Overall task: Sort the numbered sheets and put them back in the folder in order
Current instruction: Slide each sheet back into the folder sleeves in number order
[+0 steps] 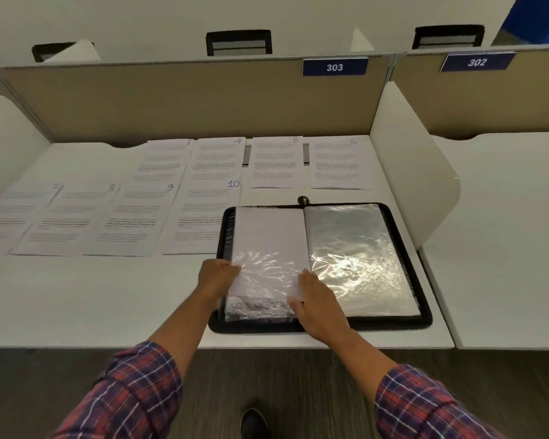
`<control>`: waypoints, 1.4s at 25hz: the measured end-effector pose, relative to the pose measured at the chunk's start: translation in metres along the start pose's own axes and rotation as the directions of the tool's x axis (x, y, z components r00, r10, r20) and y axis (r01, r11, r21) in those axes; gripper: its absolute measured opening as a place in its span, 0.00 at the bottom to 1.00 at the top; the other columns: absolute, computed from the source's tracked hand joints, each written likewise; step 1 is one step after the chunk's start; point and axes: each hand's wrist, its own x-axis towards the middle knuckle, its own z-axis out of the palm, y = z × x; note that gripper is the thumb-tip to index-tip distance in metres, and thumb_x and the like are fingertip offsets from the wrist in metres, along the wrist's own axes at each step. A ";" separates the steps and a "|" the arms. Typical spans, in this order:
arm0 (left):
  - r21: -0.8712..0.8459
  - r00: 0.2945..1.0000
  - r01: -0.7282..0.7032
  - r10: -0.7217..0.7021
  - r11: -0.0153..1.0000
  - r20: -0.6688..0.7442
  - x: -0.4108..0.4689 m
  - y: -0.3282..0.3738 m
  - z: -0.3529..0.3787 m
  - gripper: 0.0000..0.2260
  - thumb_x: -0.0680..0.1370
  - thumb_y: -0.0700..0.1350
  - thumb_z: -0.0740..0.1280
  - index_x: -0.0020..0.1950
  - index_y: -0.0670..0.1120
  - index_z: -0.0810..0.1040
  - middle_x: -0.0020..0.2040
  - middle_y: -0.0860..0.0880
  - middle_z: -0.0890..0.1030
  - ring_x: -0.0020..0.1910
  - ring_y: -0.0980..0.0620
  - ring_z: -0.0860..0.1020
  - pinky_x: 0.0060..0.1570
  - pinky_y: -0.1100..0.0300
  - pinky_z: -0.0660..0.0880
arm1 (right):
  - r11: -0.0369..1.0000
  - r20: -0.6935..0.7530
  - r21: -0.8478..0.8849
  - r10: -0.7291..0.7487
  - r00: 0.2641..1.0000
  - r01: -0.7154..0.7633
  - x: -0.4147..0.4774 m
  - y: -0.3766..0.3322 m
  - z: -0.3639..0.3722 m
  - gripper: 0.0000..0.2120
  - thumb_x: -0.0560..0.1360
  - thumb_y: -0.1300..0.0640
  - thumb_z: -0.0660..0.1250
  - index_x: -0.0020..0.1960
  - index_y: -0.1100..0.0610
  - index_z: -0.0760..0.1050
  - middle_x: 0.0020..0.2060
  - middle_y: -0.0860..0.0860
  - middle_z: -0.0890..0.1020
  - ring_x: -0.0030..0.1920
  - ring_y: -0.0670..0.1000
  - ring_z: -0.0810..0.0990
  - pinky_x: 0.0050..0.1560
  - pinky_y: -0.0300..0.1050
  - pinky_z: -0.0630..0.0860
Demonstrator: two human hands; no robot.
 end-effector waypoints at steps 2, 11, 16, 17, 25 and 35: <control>0.059 1.000 -0.012 0.014 0.998 -0.025 0.009 -0.014 -0.004 0.08 0.76 0.40 0.76 0.40 0.39 0.81 0.41 0.41 0.82 0.41 0.45 0.81 0.47 0.53 0.80 | 0.993 0.056 -0.118 -0.010 0.998 0.017 0.004 -0.005 0.013 0.36 0.86 0.39 0.51 0.85 0.58 0.46 0.85 0.56 0.48 0.84 0.55 0.46 0.81 0.49 0.43; 0.683 0.776 -0.555 0.591 0.476 0.219 0.024 -0.063 -0.002 0.22 0.78 0.42 0.73 0.72 0.49 0.76 0.68 0.44 0.77 0.65 0.43 0.77 0.61 0.52 0.77 | 0.968 -0.030 -0.249 0.026 0.999 -0.033 0.016 -0.032 0.052 0.37 0.85 0.35 0.47 0.85 0.56 0.48 0.85 0.55 0.45 0.84 0.54 0.40 0.79 0.49 0.34; 0.703 0.625 -0.702 0.575 0.119 0.527 0.031 -0.086 -0.008 0.24 0.85 0.49 0.56 0.82 0.48 0.64 0.83 0.45 0.62 0.82 0.44 0.60 0.79 0.45 0.58 | 0.951 -0.089 -0.310 -0.028 0.996 -0.001 0.030 -0.045 0.063 0.34 0.85 0.37 0.47 0.82 0.58 0.63 0.83 0.59 0.59 0.83 0.58 0.53 0.83 0.52 0.40; 0.704 0.626 -0.699 0.584 0.125 0.517 0.033 -0.087 -0.011 0.24 0.86 0.53 0.53 0.82 0.48 0.65 0.82 0.46 0.64 0.82 0.45 0.61 0.79 0.45 0.57 | 0.945 -0.086 -0.326 -0.053 0.995 0.022 0.036 -0.047 0.063 0.33 0.85 0.37 0.47 0.81 0.58 0.65 0.82 0.59 0.62 0.83 0.58 0.56 0.82 0.54 0.43; 0.750 0.732 -0.609 0.547 0.259 0.406 0.059 -0.081 -0.032 0.33 0.85 0.64 0.47 0.84 0.45 0.56 0.84 0.45 0.57 0.84 0.46 0.53 0.82 0.45 0.51 | 0.926 -0.010 -0.343 -0.175 0.985 0.161 0.106 -0.059 0.060 0.34 0.84 0.37 0.49 0.81 0.59 0.64 0.81 0.58 0.64 0.82 0.57 0.59 0.81 0.60 0.56; 0.865 0.795 -0.451 0.540 0.219 0.277 0.136 -0.046 -0.088 0.36 0.85 0.66 0.46 0.85 0.41 0.53 0.85 0.42 0.49 0.85 0.44 0.46 0.81 0.43 0.48 | 0.919 -0.001 -0.340 -0.213 0.977 0.200 0.213 -0.113 0.060 0.38 0.84 0.35 0.43 0.85 0.58 0.49 0.84 0.56 0.49 0.84 0.55 0.43 0.80 0.57 0.40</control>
